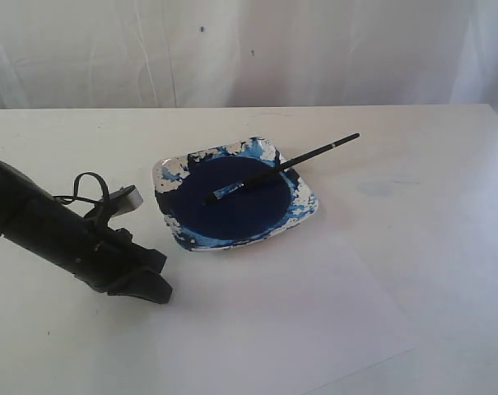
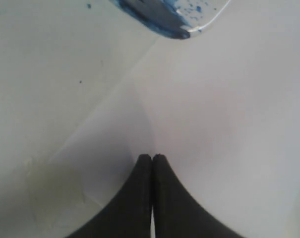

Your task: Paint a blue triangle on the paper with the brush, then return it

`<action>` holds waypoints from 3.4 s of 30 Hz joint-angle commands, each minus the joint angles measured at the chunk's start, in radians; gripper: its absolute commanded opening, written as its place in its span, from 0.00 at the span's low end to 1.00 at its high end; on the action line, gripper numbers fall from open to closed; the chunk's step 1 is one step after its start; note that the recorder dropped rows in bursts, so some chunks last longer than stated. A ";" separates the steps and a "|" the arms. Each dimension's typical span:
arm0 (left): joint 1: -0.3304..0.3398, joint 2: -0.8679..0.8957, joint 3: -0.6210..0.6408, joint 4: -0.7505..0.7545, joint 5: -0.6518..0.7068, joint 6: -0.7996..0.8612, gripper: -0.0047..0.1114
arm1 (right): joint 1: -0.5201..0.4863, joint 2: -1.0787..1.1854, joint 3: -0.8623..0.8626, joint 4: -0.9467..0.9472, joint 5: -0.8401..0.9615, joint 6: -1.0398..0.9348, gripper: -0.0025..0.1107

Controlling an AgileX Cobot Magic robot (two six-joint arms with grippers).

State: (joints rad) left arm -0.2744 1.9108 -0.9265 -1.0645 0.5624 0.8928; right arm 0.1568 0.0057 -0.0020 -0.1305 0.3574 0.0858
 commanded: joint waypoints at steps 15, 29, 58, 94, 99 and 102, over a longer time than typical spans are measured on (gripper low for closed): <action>-0.005 0.006 0.009 0.042 0.003 0.002 0.04 | -0.008 -0.006 0.002 0.131 -0.267 0.092 0.02; -0.005 0.006 0.009 0.042 0.001 0.002 0.04 | -0.008 0.108 -0.271 -0.751 -0.961 0.915 0.02; -0.005 0.006 0.009 0.042 -0.021 0.002 0.04 | -0.008 1.769 -0.754 -0.331 -0.991 1.018 0.02; -0.005 0.006 0.009 0.042 -0.021 0.002 0.04 | 0.103 2.186 -1.266 -0.315 -0.858 1.411 0.80; -0.005 0.006 0.009 0.042 -0.021 0.002 0.04 | 0.103 2.221 -1.322 -0.315 -0.799 1.423 0.78; -0.005 0.006 0.009 0.042 -0.021 0.002 0.04 | 0.103 2.239 -1.347 -0.315 -0.791 1.444 0.75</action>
State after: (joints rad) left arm -0.2744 1.9108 -0.9265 -1.0645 0.5586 0.8928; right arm 0.2603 2.2295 -1.3256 -0.4458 -0.4515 1.5116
